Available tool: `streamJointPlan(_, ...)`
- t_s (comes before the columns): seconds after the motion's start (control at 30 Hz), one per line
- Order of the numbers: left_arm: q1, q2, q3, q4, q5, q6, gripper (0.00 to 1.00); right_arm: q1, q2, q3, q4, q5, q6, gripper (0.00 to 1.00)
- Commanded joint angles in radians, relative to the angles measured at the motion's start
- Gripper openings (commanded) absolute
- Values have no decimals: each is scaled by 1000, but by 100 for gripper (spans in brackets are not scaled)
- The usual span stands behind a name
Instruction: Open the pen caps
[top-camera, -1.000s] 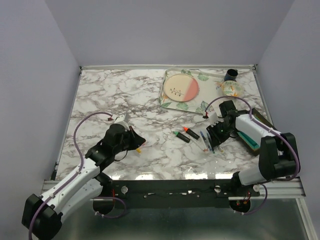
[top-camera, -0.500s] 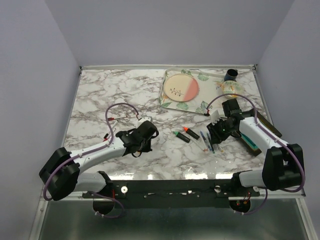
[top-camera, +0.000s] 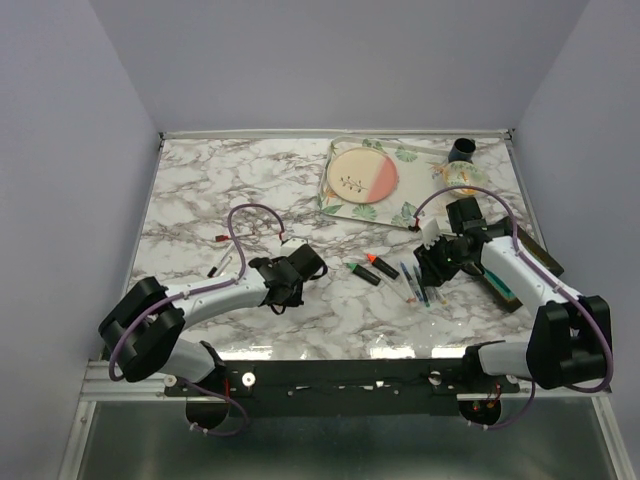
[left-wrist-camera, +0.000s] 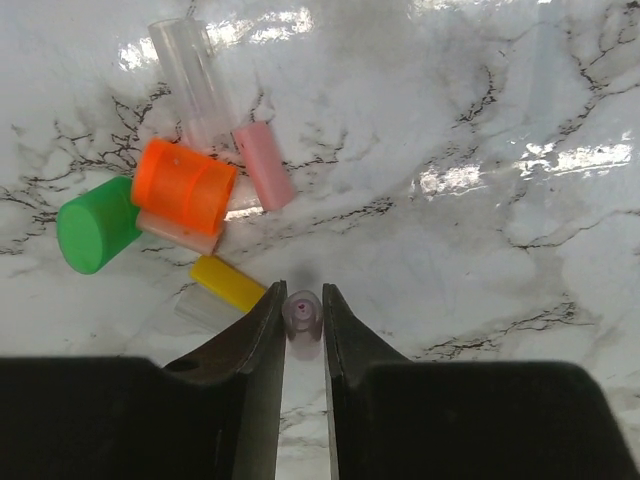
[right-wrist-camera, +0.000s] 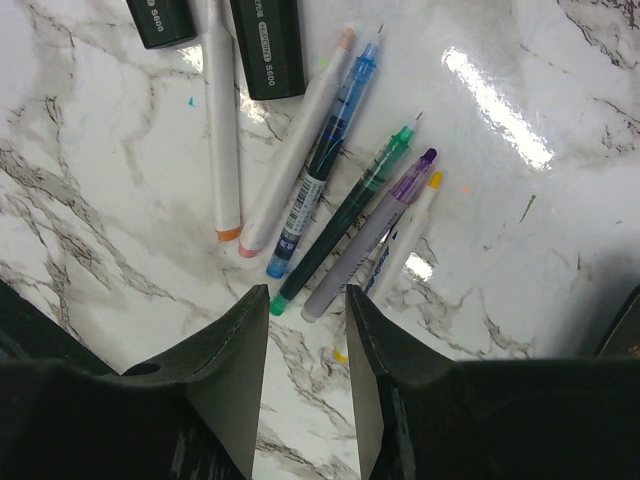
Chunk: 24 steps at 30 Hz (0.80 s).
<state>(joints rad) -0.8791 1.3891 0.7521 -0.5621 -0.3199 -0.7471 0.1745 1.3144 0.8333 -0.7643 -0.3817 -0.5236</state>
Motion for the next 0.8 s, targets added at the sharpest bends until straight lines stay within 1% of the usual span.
streamJointPlan(0.0, -4, 16, 27, -21, -59, 0, 28, -7, -23, 24, -24, -26, -13, 44)
streamJointPlan(0.13, -4, 14, 39, -33, -70, 0, 36, -7, -32, 23, -23, -29, -13, 44)
streamJointPlan(0.27, -3, -7, 56, -53, -85, 3, 37, -6, -35, 24, -23, -32, -15, 44)
streamJointPlan(0.3, -3, -33, 58, -56, -97, 5, 38, -6, -37, 23, -23, -33, -16, 44)
streamJointPlan(0.4, 0, -103, 66, -68, -133, 12, 49, -6, -47, 23, -27, -39, -19, 44)
streamJointPlan(0.43, 6, -123, 62, -64, -157, 15, 56, -4, -52, 26, -26, -40, -18, 44)
streamJointPlan(0.5, 60, -188, 50, -42, -159, 28, 62, -6, -66, 26, -26, -49, -21, 45)
streamJointPlan(0.53, 96, -208, 27, 0, -133, 37, 65, -6, -72, 26, -27, -52, -23, 44)
streamJointPlan(0.57, 182, -231, 10, 31, -102, 66, 66, -6, -75, 26, -27, -59, -23, 45)
streamJointPlan(0.6, 245, -267, -6, 65, -66, 84, 68, -6, -86, 26, -29, -62, -26, 44)
streamJointPlan(0.63, 305, -285, -40, 149, -27, 101, 70, -6, -89, 24, -30, -66, -27, 44)
streamJointPlan(0.67, 362, -295, -52, 187, 75, 139, 72, -6, -93, 26, -30, -74, -29, 44)
streamJointPlan(0.7, 481, -300, -59, 226, 120, 150, 73, -7, -95, 26, -33, -80, -32, 44)
streamJointPlan(0.73, 527, -294, -62, 296, 171, 160, 73, -7, -98, 27, -33, -83, -33, 45)
streamJointPlan(0.77, 578, -282, -54, 318, 235, 158, 74, -7, -99, 27, -35, -89, -35, 44)
